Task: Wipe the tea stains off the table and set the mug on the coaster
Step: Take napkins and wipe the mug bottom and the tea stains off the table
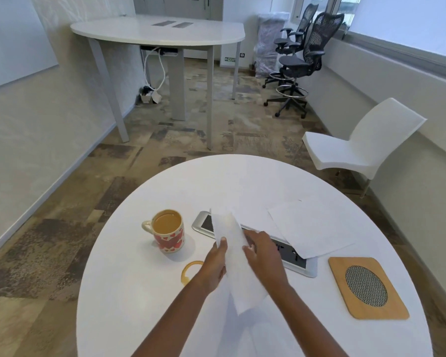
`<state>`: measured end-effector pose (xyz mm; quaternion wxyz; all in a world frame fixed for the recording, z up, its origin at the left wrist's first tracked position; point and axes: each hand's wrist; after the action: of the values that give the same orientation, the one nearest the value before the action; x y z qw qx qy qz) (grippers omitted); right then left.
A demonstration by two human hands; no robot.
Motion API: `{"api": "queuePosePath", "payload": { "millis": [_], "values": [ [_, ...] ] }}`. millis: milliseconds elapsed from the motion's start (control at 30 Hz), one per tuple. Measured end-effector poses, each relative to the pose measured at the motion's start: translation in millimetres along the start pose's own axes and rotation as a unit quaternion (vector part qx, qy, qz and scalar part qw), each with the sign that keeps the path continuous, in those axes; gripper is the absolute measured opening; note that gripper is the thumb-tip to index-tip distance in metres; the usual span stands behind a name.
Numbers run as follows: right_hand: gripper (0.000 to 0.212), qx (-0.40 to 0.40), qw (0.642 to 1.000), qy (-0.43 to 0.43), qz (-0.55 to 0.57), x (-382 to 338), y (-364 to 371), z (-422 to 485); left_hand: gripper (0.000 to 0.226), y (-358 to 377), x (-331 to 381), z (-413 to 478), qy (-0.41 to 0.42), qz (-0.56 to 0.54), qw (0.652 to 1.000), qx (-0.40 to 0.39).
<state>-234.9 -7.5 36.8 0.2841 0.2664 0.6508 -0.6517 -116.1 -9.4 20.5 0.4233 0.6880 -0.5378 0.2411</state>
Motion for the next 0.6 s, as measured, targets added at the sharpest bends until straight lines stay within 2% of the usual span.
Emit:
{"api": "queuePosePath", "payload": {
  "millis": [100, 233, 600],
  "values": [
    [0.039, -0.017, 0.998, -0.018, -0.052, -16.8, 20.8, -9.7, 0.048, 0.8, 4.9, -4.0, 0.001, -0.001, 1.000, -0.012],
    [0.041, 0.000, 0.997, -0.023, -0.069, -29.7, 36.8, -18.7, 0.054, -7.1, 5.4, -4.7, -0.022, -0.047, 0.999, 0.002],
    [0.041, -0.005, 0.991, -0.054, -0.121, -45.9, 58.8, -21.3, 0.066, -34.0, 10.5, 0.0, -0.042, -0.146, 0.987, -0.049]
  ]
}}
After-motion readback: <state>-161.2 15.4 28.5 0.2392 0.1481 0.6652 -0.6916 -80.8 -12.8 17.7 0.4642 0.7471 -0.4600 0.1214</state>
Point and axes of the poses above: each hand's wrist, its own z-axis towards the middle knuckle, its own y-axis out of the palm, x = y × z, and after that the axes turned 1 degree about y, right-handed
